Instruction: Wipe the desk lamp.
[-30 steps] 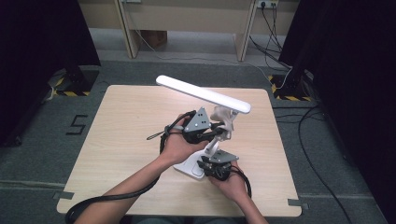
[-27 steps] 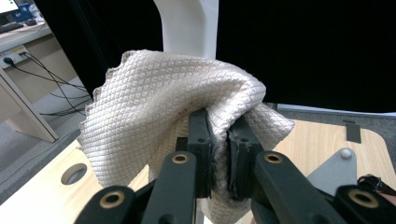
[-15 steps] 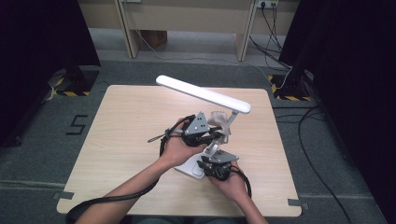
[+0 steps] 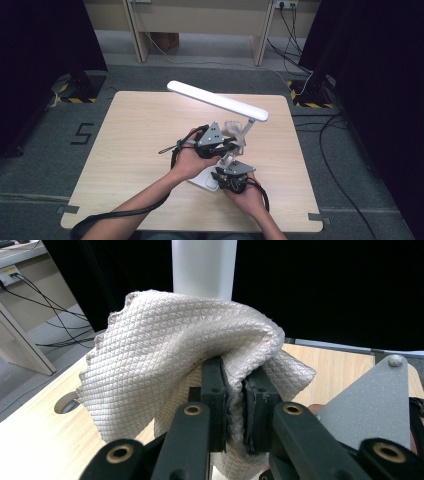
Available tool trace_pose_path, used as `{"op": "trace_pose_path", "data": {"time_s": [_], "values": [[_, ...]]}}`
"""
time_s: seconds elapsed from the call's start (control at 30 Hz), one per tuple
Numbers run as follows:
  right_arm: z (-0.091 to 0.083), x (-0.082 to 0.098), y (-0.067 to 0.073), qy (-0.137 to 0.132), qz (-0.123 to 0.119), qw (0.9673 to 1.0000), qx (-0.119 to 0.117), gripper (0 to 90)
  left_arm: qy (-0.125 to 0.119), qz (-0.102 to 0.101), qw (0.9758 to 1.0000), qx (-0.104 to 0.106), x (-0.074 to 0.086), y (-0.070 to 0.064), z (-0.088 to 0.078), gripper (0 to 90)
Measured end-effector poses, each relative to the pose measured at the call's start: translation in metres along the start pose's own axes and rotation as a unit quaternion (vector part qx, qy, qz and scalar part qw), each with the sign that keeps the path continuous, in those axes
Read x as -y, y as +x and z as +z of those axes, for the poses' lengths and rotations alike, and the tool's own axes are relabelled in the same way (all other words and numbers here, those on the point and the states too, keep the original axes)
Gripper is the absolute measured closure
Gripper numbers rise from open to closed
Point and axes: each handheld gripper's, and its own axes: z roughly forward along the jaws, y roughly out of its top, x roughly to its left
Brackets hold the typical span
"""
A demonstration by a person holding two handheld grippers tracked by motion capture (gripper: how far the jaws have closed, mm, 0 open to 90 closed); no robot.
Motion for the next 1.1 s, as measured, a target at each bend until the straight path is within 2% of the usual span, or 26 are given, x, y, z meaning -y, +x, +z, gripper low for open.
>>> {"op": "trace_pose_path", "data": {"time_s": [1.1], "values": [[0.0003,0.0003,-0.0001,-0.003,0.000,1.0000,-0.001,70.7,0.010,-0.003,0.9999,-0.003,0.0088,0.0004,0.0029,81.6]]}}
